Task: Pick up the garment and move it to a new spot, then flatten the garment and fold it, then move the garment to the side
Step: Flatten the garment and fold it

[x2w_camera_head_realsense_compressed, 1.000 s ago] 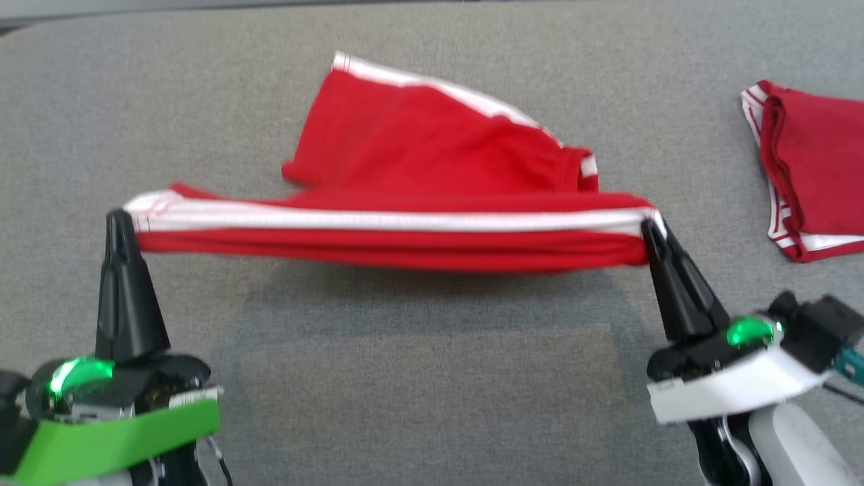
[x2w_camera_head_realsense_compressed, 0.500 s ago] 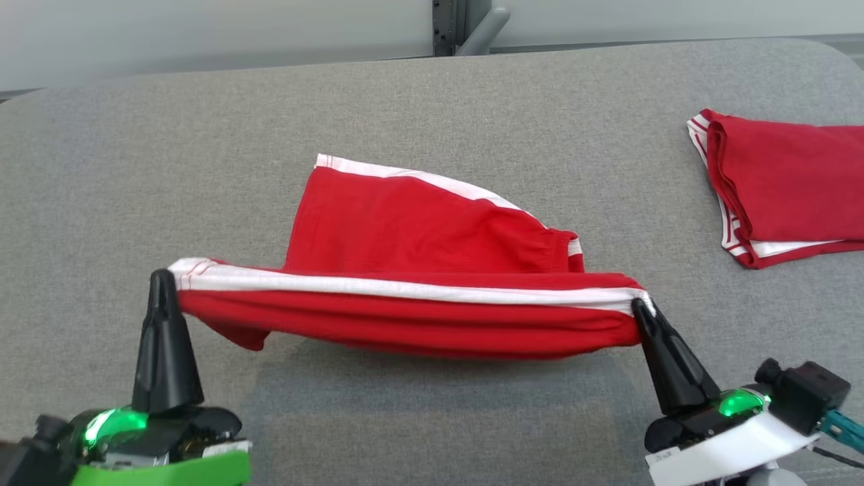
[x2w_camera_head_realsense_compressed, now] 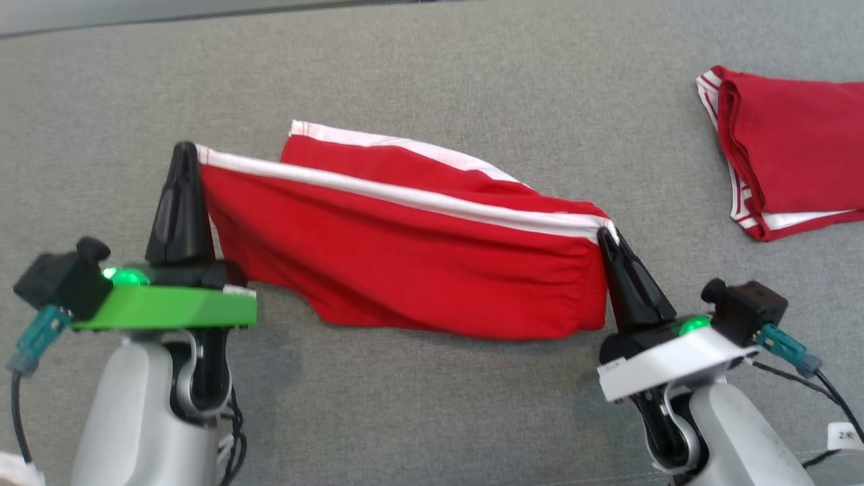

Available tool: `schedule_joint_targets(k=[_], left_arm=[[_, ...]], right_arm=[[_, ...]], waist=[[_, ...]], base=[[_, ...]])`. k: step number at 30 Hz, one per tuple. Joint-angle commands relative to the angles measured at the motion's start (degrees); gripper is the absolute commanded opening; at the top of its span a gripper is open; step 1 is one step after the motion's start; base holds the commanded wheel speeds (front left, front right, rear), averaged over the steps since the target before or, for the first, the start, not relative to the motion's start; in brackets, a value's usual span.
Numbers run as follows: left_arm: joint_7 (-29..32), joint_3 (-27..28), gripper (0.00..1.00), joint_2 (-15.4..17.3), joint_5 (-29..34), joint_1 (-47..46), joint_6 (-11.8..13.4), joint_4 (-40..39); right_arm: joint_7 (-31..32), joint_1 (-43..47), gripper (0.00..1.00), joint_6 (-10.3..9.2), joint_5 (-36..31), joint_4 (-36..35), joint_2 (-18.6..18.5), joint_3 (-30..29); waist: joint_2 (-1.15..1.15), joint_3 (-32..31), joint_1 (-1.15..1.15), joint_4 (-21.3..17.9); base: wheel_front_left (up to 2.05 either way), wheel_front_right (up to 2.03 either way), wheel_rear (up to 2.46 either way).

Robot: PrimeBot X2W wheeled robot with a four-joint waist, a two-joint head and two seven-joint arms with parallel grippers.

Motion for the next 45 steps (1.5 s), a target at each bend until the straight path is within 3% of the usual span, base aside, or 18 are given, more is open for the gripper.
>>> schedule_joint_targets(k=[1,9,28,30,31,32,33,35,45], left_arm=[[-0.02,0.04,0.00,0.73,0.51,-2.47,0.15,1.29],[-0.02,-1.85,0.00,2.49,3.11,-10.82,0.15,9.77],[-0.02,-2.13,0.00,3.50,7.10,-19.46,0.15,21.77],[-0.02,-2.01,0.00,3.15,7.24,-19.90,0.15,23.35],[-0.03,-1.84,0.25,3.08,7.75,-20.25,0.15,23.85],[-0.03,-1.64,0.42,2.97,8.04,-20.49,0.15,24.27],[-0.02,-1.46,0.54,2.78,8.28,-20.60,0.15,24.68],[-0.02,-1.13,1.00,2.38,8.67,-20.68,0.15,25.24],[-0.02,-1.74,1.00,1.67,8.36,-19.36,0.14,25.43]], right_arm=[[-0.16,-1.49,0.00,-0.10,-0.85,0.74,0.62,-0.23],[-0.16,-5.88,0.00,-0.09,-3.80,4.50,3.96,-2.00],[-0.16,-10.19,0.00,-0.09,-2.78,8.16,4.62,-1.63],[-0.16,-10.39,0.28,-0.09,-2.49,8.46,4.61,-1.45],[-0.16,-10.48,0.50,-0.09,-2.24,8.50,4.62,-1.35],[-0.16,-10.54,0.88,-0.09,-2.28,8.40,4.63,-1.10],[-0.16,-10.49,1.00,-0.09,-2.34,8.19,4.63,-0.99],[-0.16,-10.47,1.00,-0.09,-2.41,7.74,4.60,-1.03],[-0.16,-8.66,1.00,-0.09,-5.04,4.12,4.62,-4.01]], waist=[[0.12,2.93,0.00,-1.65],[0.12,7.22,0.00,-3.40],[0.12,9.67,0.00,-4.64],[0.12,9.57,0.00,-4.61],[0.12,9.50,0.00,-4.58],[0.12,9.42,0.00,-4.57],[0.12,9.33,0.00,-4.57],[0.12,9.17,0.00,-4.56],[0.12,7.34,0.00,-3.88]], base=[[0.00,0.00,0.00],[0.00,0.00,0.00],[0.00,0.00,0.00],[0.00,0.00,0.00],[0.00,0.00,0.00],[0.00,0.00,0.00],[0.00,0.00,0.00],[0.00,0.00,0.00],[0.00,0.00,0.00]])
